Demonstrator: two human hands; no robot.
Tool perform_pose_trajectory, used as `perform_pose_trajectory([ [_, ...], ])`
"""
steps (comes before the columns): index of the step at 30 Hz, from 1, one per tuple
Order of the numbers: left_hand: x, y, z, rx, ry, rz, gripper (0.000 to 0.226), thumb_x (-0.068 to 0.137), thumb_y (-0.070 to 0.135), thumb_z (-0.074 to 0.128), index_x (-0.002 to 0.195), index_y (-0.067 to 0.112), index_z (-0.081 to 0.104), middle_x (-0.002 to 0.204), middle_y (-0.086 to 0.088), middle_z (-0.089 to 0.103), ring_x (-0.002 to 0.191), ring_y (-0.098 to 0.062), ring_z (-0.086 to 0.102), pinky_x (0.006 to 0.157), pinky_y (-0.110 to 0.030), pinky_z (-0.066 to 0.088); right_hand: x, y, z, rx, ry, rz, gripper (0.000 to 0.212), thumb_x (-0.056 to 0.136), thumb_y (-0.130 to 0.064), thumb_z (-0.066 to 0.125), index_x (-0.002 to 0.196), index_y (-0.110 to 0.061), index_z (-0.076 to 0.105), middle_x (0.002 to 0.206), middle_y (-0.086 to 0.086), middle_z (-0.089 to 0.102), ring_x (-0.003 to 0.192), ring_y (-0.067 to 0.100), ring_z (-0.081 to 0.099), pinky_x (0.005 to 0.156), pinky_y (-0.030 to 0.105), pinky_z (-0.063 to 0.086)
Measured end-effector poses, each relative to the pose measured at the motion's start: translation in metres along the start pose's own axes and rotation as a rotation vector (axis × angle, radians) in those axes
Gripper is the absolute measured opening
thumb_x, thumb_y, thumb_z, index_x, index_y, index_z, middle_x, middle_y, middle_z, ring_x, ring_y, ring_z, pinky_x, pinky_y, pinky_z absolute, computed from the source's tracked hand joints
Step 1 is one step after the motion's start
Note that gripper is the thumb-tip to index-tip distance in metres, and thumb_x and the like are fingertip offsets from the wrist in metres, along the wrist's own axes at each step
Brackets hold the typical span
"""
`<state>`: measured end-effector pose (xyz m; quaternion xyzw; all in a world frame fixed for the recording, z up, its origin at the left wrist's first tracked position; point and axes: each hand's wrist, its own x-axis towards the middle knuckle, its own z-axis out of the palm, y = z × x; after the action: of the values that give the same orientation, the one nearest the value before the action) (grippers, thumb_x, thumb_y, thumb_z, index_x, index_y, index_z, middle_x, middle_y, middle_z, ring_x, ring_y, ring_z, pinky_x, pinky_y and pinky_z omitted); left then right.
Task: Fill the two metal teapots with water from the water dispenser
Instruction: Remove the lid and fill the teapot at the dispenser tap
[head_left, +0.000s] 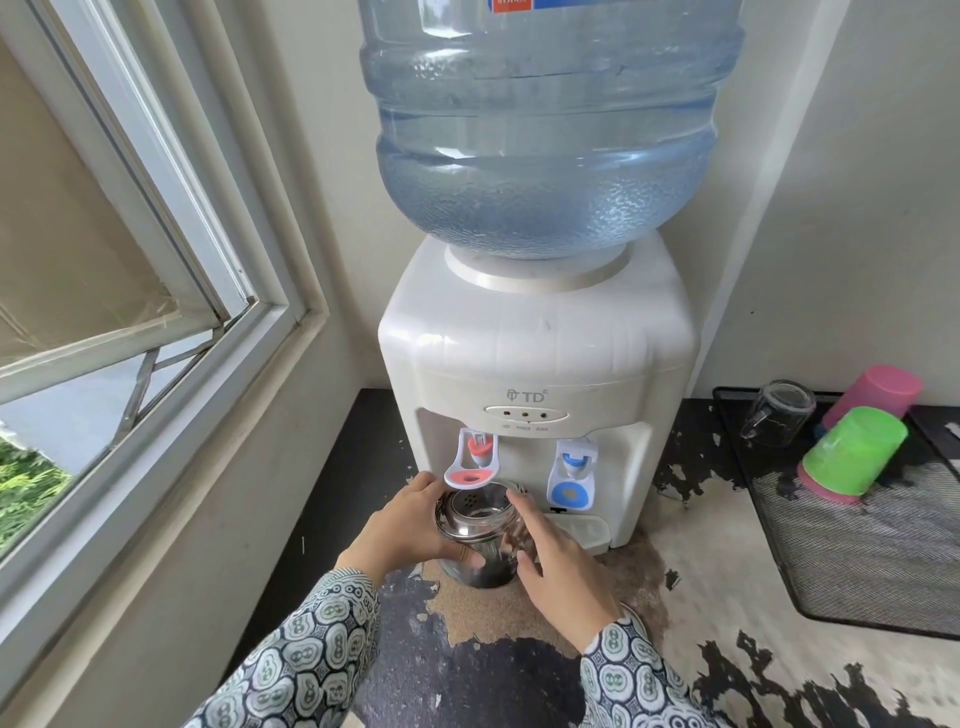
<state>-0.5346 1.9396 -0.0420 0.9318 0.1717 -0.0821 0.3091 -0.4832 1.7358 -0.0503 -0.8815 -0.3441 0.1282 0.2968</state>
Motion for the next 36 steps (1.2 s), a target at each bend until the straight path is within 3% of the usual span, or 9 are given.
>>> perform_pose_trajectory([
  [7, 0.001, -0.001, 0.001, -0.057, -0.002, 0.007, 0.102, 0.049, 0.054, 0.084, 0.137, 0.032, 0.038, 0.135, 0.011, 0.040, 0.125, -0.013, 0.043, 0.105, -0.046, 0.039, -0.001, -0.002, 0.000, -0.017, 0.006, -0.013, 0.067, 0.091, -0.022, 0.042, 0.140, -0.047, 0.003, 0.152, -0.012, 0.027, 0.116, 0.014, 0.055, 0.069, 0.030, 0.053],
  [11, 0.003, -0.001, 0.000, -0.122, -0.036, 0.006, 0.101, 0.053, 0.043, 0.087, 0.140, 0.028, 0.037, 0.137, 0.007, 0.038, 0.128, -0.016, 0.038, 0.112, -0.042, 0.033, 0.004, -0.013, -0.008, 0.138, -0.096, 0.046, 0.058, 0.094, -0.022, 0.037, 0.142, -0.040, 0.010, 0.154, -0.010, 0.019, 0.130, 0.014, 0.041, 0.094, 0.036, 0.048],
  [14, 0.004, -0.002, -0.001, -0.157, -0.065, -0.006, 0.099, 0.054, 0.037, 0.087, 0.139, 0.028, 0.039, 0.138, 0.007, 0.037, 0.129, -0.016, 0.038, 0.112, -0.042, 0.032, 0.012, -0.029, -0.023, 0.225, -0.060, 0.067, 0.039, 0.097, -0.032, 0.032, 0.136, -0.028, 0.035, 0.144, -0.007, 0.038, 0.125, 0.013, 0.044, 0.101, 0.035, 0.040],
  [16, 0.004, -0.002, -0.001, -0.175, -0.068, -0.011, 0.099, 0.052, 0.036, 0.088, 0.138, 0.028, 0.040, 0.137, 0.007, 0.037, 0.128, -0.015, 0.038, 0.112, -0.041, 0.032, 0.015, -0.042, -0.033, 0.279, 0.026, 0.042, 0.032, 0.096, -0.036, 0.031, 0.116, -0.025, 0.053, 0.118, -0.008, 0.055, 0.105, 0.008, 0.054, 0.090, 0.033, 0.043],
  [18, 0.004, -0.002, -0.001, -0.170, -0.064, -0.005, 0.099, 0.053, 0.034, 0.088, 0.139, 0.027, 0.039, 0.138, 0.006, 0.037, 0.129, -0.015, 0.038, 0.112, -0.041, 0.032, 0.017, -0.052, -0.042, 0.390, 0.067, 0.018, 0.032, 0.095, -0.038, 0.031, 0.093, -0.021, 0.058, 0.083, -0.008, 0.057, 0.073, 0.004, 0.053, 0.070, 0.030, 0.041],
  [19, 0.004, -0.002, -0.001, -0.162, -0.064, -0.001, 0.099, 0.053, 0.034, 0.088, 0.139, 0.027, 0.038, 0.138, 0.006, 0.037, 0.130, -0.015, 0.037, 0.113, -0.041, 0.032, 0.019, -0.055, -0.045, 0.442, 0.066, 0.017, 0.034, 0.095, -0.040, 0.032, 0.084, -0.021, 0.058, 0.077, -0.007, 0.057, 0.068, 0.005, 0.053, 0.067, 0.030, 0.040],
  [22, 0.005, -0.002, 0.000, -0.147, -0.069, 0.005, 0.104, 0.051, 0.037, 0.088, 0.141, 0.029, 0.036, 0.140, 0.006, 0.035, 0.131, -0.015, 0.035, 0.113, -0.042, 0.031, 0.026, -0.058, -0.052, 0.584, 0.022, 0.023, 0.038, 0.093, -0.042, 0.038, 0.067, -0.021, 0.055, 0.072, -0.001, 0.062, 0.062, 0.005, 0.055, 0.066, 0.025, 0.041],
  [27, 0.005, -0.001, 0.000, -0.138, -0.064, -0.005, 0.107, 0.046, 0.042, 0.088, 0.139, 0.031, 0.037, 0.137, 0.005, 0.037, 0.131, -0.017, 0.034, 0.112, -0.045, 0.031, 0.030, -0.060, -0.050, 0.709, 0.019, 0.048, 0.035, 0.090, -0.038, 0.050, 0.062, -0.017, 0.053, 0.056, -0.009, 0.053, 0.046, -0.007, 0.049, 0.049, 0.006, 0.036],
  [36, 0.004, 0.005, 0.000, -0.070, -0.049, 0.012, 0.105, 0.049, 0.042, 0.087, 0.140, 0.031, 0.035, 0.137, 0.005, 0.036, 0.130, -0.016, 0.031, 0.113, -0.040, 0.029, 0.029, -0.059, -0.056, 0.803, 0.002, 0.117, 0.037, 0.084, -0.047, 0.053, 0.068, -0.015, 0.057, 0.048, -0.014, 0.047, 0.045, -0.006, 0.046, 0.054, 0.013, 0.033],
])
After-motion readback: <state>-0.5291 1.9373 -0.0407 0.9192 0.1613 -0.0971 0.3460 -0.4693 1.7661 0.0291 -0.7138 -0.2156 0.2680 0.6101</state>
